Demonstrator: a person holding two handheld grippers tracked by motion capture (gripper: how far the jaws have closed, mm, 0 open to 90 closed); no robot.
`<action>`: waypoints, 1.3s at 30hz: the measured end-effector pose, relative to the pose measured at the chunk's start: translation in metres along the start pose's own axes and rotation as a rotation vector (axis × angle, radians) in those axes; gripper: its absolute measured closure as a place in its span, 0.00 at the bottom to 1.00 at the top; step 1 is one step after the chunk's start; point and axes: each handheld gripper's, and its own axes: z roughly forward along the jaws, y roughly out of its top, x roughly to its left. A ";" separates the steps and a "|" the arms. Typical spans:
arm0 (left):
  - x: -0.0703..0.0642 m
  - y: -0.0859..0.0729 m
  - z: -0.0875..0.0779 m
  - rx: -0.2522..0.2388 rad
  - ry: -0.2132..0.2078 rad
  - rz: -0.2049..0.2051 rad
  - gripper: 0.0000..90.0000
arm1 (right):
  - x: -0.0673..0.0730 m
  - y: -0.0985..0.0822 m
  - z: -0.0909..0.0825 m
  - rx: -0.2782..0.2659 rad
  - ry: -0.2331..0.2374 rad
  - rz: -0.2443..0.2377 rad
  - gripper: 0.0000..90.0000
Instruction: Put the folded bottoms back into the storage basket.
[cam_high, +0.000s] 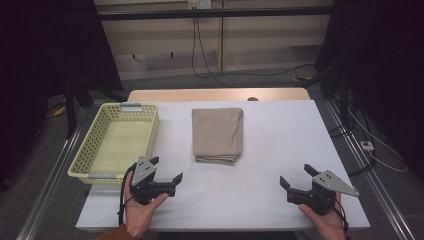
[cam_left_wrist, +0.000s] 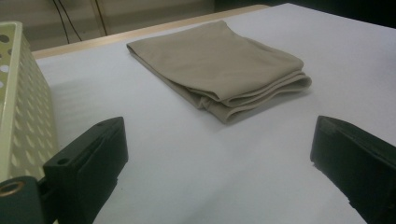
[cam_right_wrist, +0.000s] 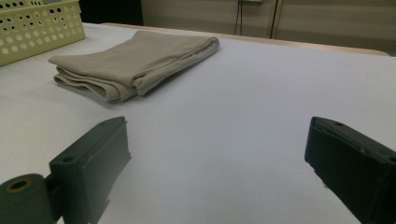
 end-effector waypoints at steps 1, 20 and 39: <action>0.000 0.000 0.000 -0.001 -0.004 -0.007 0.05 | 0.000 0.000 0.000 0.000 0.002 0.002 0.07; -0.005 0.007 0.016 0.043 -0.046 -0.025 0.05 | -0.002 -0.002 0.005 0.015 0.023 0.026 0.07; -0.005 0.028 0.040 0.039 -0.060 -0.059 0.07 | -0.004 -0.002 0.008 0.033 0.024 0.035 0.07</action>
